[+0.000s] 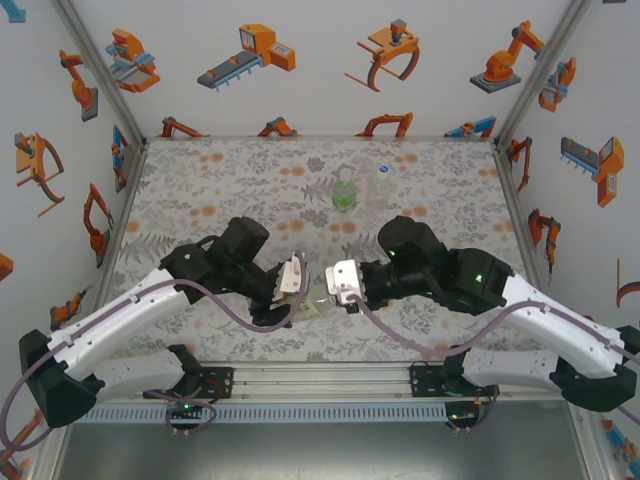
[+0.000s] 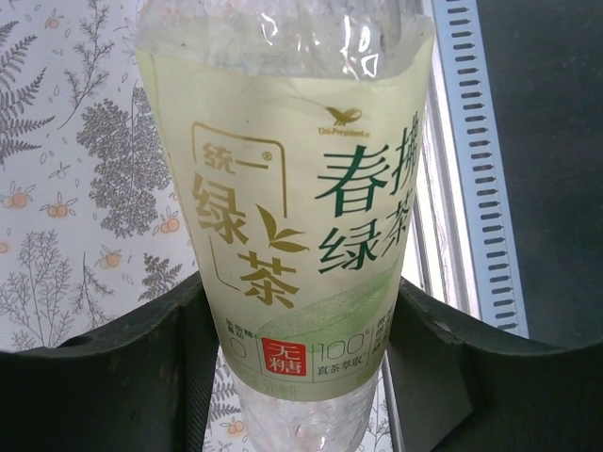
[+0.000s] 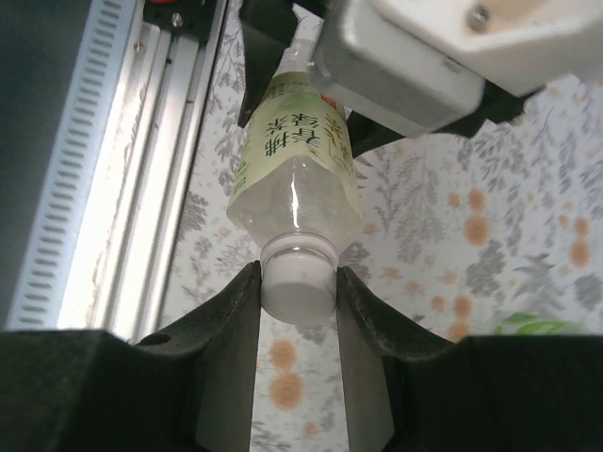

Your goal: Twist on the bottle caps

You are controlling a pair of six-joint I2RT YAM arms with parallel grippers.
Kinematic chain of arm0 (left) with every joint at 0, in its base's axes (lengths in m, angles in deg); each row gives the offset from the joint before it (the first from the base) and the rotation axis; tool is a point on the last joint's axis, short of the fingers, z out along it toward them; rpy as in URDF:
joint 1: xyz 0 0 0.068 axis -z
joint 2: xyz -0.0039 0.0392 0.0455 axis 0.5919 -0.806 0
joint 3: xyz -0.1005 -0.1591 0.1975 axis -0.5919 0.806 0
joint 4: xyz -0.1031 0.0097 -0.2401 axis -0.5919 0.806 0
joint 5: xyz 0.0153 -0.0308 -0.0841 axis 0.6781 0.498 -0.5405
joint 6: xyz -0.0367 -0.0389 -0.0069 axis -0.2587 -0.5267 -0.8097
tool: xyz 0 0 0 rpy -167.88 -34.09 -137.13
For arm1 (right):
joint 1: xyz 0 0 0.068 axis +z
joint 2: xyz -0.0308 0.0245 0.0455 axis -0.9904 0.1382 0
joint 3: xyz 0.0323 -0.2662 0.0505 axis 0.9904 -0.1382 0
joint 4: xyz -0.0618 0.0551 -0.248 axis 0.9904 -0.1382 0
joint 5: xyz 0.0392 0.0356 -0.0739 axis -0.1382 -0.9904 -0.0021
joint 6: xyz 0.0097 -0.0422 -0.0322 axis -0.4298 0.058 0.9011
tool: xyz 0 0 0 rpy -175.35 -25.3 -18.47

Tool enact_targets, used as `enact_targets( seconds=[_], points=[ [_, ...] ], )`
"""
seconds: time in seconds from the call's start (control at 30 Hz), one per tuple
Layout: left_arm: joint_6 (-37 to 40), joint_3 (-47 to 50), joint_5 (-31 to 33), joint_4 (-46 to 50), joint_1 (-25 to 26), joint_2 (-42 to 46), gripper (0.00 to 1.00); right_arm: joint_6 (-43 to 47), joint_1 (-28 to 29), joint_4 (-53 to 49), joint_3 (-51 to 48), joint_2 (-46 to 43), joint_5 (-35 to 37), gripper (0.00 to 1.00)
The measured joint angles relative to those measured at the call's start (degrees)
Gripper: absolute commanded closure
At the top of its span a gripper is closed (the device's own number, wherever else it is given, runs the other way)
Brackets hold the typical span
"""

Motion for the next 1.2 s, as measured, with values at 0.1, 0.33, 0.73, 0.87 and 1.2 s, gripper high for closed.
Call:
enact_targets(
  seconds=[0.1,0.33,0.73,0.87,1.2],
  points=[
    [0.0,0.9,1.5,-0.7,0.0,0.8,1.0,-9.0,-1.3,1.3,0.0,1.3,-0.2,1.0],
    [-0.2,2.7,5.6,-3.1,0.0,1.3,1.0,-33.2,-6.8,3.5,-0.1,4.7,-1.9,1.0],
    [-1.9,6.0,13.8,-5.8,0.0,2.4,1.0,-81.4,-18.4,18.2,-14.4,3.8,-9.0,1.0],
    [-2.6,6.8,15.8,-6.6,0.0,2.4,1.0,-93.5,-19.6,21.4,-17.6,3.7,-9.0,1.0],
    [-2.8,6.9,18.5,-7.5,-0.1,1.6,1.0,-108.3,-20.4,28.5,-24.0,1.4,-6.8,0.76]
  ],
)
